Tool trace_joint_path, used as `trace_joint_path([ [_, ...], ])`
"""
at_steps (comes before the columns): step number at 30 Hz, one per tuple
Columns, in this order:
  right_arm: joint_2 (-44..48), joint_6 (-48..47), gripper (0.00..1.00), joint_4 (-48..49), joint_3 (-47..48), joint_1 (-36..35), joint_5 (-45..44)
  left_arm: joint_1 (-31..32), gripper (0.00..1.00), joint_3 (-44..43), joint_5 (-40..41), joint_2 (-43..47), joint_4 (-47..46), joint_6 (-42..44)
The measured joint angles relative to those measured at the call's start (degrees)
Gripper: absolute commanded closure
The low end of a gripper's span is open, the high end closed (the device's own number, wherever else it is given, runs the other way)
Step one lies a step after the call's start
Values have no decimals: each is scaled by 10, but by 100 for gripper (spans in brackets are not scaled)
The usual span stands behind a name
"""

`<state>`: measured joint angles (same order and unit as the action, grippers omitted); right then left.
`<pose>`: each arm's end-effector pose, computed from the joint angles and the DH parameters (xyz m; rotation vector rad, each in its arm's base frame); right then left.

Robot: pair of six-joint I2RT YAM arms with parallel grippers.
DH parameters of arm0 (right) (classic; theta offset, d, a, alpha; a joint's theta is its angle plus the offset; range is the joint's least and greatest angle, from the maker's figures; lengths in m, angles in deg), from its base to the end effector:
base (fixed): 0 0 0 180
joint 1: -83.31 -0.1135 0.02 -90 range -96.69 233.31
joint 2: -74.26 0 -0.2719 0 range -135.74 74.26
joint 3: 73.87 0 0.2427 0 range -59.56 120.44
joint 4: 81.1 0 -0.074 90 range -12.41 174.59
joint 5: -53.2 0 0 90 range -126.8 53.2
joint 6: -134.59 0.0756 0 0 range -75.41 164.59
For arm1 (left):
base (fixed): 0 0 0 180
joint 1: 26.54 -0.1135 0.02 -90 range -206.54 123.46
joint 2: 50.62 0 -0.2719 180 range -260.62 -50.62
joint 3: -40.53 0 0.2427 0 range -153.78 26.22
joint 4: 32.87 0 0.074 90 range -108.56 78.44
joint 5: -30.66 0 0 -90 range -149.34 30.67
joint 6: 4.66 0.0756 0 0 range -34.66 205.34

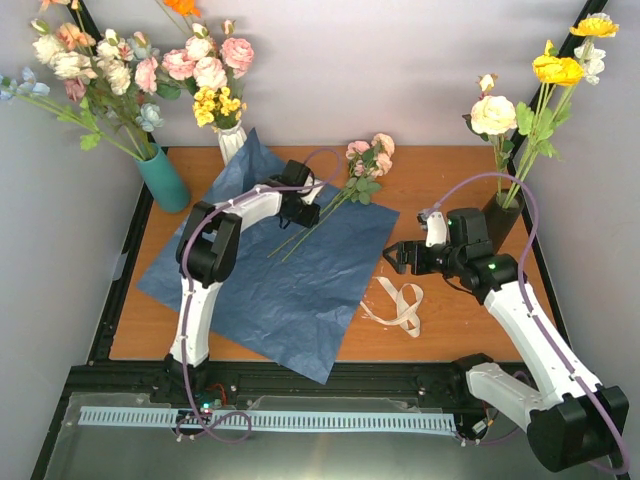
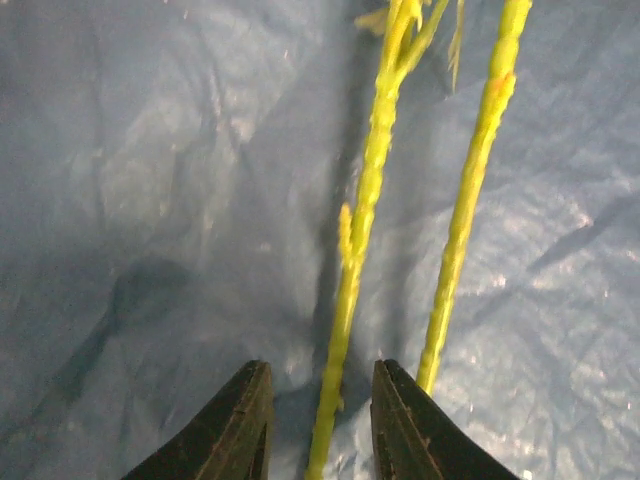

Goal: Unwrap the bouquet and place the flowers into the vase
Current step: Pick up the fake flower from the wrapping paper.

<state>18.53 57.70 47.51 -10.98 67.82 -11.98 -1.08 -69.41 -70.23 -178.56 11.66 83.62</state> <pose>0.1938 0.0866 0.2690 -0.2688 2.3608 0.7511 0.4330 -0.2220 0.1214 0.6150 2.6210 -0.4039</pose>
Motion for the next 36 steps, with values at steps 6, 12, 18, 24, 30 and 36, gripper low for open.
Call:
trace_joint_path([
  [6,-6,0,7,0,0,0,1,4,76,-57,-2,-39,3,5],
  [12,-14,0,7,2,0,0,5,5,81,-110,-6,-74,8,9],
  [18,-24,-1,7,8,0,0,7,8,99,-126,-15,-86,7,16],
  [24,-31,-2,7,9,0,0,7,16,100,-110,-16,-77,-10,19],
  [30,-31,1,7,10,0,0,12,17,100,-88,-13,-42,-13,12],
  [36,-21,18,7,16,0,0,17,19,100,-56,-12,34,-23,3],
])
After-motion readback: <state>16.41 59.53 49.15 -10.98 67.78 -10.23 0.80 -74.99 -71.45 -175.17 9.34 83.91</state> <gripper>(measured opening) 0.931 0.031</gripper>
